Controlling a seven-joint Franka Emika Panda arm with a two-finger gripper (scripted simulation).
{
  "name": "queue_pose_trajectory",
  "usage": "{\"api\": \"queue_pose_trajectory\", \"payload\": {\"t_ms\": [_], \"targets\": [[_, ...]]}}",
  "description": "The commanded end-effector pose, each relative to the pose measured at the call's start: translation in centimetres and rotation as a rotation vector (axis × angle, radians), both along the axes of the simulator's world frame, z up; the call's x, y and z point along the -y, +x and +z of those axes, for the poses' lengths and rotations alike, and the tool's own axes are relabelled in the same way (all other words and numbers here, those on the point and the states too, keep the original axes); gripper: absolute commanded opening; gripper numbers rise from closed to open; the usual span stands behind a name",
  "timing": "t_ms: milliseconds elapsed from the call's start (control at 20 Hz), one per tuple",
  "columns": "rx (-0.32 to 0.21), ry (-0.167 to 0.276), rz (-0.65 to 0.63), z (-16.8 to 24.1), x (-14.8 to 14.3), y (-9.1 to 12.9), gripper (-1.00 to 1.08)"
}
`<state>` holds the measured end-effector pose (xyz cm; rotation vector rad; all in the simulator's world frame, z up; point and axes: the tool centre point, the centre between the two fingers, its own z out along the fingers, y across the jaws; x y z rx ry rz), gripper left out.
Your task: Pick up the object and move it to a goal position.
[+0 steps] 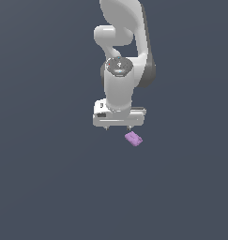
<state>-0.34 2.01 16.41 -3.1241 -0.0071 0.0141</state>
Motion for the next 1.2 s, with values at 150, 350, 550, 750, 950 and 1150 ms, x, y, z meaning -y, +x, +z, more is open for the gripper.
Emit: {"api": "queue_pose_trajectory", "payload": {"t_ms": [150, 350, 550, 750, 950, 1150], "targets": [[-0.011, 0.002, 0.001, -0.3, 0.2, -0.3, 1.0], [-0.049, 0.008, 0.001, -1.5, 0.7, -1.2, 1.0], [-0.06, 0.01, -0.003, -1.8, 0.9, -1.5, 1.0], [-0.056, 0.009, 0.013, -1.8, 0.7, -1.4, 1.0], [-0.052, 0.006, 0.06, -2.3, 0.1, -1.4, 1.0], [-0.045, 0.001, 0.14, -3.0, -0.8, -1.4, 1.0]]}}
